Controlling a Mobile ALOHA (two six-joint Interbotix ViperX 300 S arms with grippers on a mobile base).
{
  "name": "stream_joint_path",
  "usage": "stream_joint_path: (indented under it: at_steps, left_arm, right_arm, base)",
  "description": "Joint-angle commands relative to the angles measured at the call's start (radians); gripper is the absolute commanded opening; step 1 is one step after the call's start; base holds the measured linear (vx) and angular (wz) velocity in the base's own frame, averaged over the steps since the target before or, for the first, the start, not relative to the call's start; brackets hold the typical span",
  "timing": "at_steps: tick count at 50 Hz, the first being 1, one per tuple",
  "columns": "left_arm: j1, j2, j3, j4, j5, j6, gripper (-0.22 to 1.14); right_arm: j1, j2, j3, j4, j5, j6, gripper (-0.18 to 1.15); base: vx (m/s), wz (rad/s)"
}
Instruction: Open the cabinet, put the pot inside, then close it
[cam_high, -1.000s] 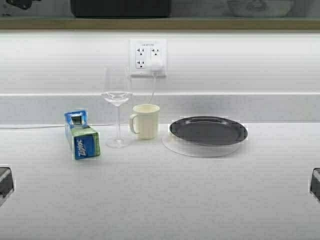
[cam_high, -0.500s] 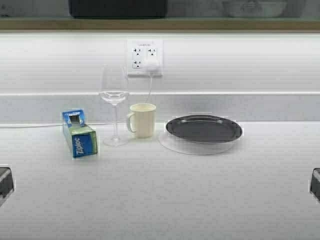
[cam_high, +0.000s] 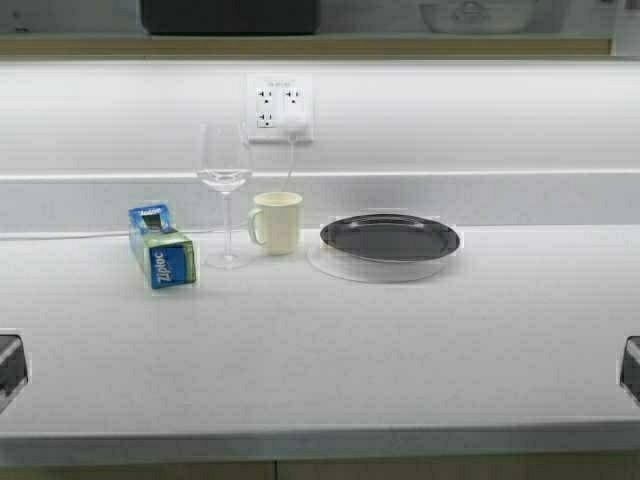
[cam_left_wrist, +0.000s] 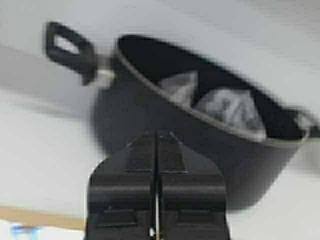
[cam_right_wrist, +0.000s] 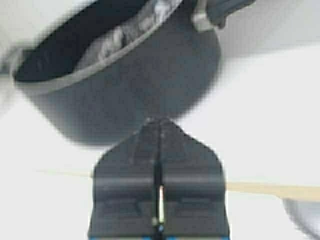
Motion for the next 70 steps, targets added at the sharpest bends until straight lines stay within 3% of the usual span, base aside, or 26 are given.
stream_joint_path:
  at_steps: [1, 18, 41, 70]
  left_arm:
    - [0.003, -0.009, -0.055, -0.049, 0.061, 0.141, 0.04]
    - [0.012, -0.049, -0.043, -0.083, 0.210, 0.199, 0.04]
    - [0.025, -0.058, -0.029, -0.078, 0.238, 0.232, 0.04]
    - [0.046, 0.026, -0.109, -0.071, 0.252, 0.273, 0.04]
  right_arm:
    - [-0.014, -0.018, -0.041, 0.006, 0.054, -0.103, 0.08]
    - [-0.072, -0.060, 0.002, -0.003, 0.114, -0.173, 0.08]
    - [-0.087, -0.078, 0.028, -0.005, 0.132, -0.183, 0.08]
    - [-0.281, -0.149, 0.051, -0.046, 0.141, -0.187, 0.08]
  base:
    - [-0.17, 0.06]
    - [-0.16, 0.03]
    - [-0.22, -0.06]
    - [-0.23, 0.04]
